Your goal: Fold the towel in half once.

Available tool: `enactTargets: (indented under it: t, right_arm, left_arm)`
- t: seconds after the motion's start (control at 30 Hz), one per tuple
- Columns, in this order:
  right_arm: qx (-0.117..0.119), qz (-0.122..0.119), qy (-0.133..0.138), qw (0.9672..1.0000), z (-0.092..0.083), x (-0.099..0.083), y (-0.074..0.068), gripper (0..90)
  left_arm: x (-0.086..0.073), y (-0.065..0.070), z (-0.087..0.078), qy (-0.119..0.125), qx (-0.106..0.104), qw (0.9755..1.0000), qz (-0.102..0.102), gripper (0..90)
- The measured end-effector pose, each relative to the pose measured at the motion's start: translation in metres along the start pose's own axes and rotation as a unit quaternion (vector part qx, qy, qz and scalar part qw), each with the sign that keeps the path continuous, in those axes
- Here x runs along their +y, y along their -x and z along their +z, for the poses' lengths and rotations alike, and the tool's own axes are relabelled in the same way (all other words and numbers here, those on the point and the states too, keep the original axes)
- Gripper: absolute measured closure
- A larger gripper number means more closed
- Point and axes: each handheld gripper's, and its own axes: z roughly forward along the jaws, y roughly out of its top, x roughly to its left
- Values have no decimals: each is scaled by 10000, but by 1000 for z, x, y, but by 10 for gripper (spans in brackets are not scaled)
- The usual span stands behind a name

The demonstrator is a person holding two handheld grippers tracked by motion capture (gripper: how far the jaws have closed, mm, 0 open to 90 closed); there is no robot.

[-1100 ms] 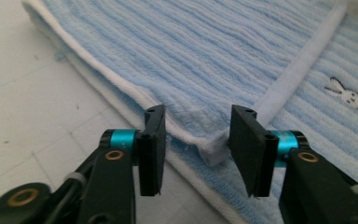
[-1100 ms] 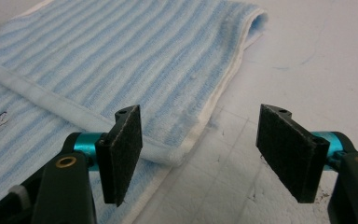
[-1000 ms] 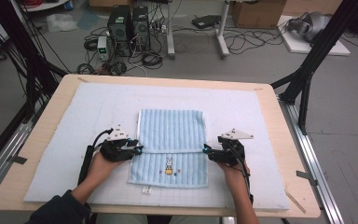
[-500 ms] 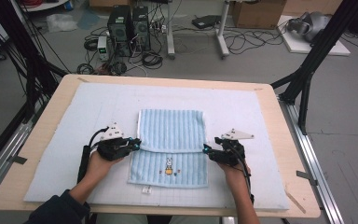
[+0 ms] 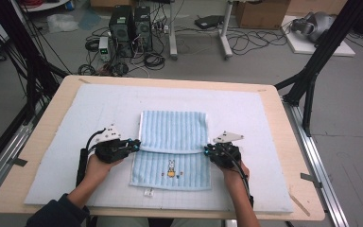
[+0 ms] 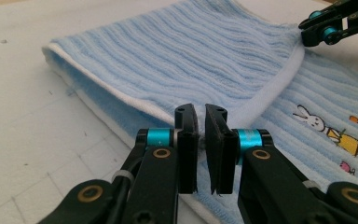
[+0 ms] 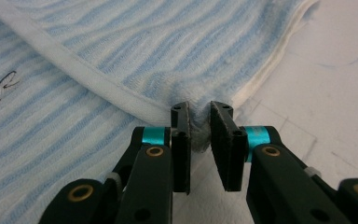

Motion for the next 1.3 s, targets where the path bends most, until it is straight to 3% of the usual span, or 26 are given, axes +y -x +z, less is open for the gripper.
enactTargets:
  t: [0.4, 0.67, 0.87, 1.13, 1.3]
  right_arm:
    - [15, -173, 129, 9998, -19, -2, -13, 786]
    - [17, -139, 203, 9997, -41, -15, -35, 789]
    - [21, -152, 200, 9997, -60, -30, -59, 789]
    - [-35, -92, 154, 9998, -81, -48, -79, 789]
    - [-7, -29, 49, 10000, -86, -56, -84, 788]
  left_arm:
    - [-7, 10, -14, 83, -15, 9999, -69, 830]
    - [-19, 30, -35, 81, -78, 9999, -83, 830]
    - [-33, 50, -55, 56, -145, 9998, -121, 829]
    - [-41, 68, -65, -1, -222, 9997, -64, 828]
    - [-48, 77, -69, -118, -266, 9995, -104, 828]
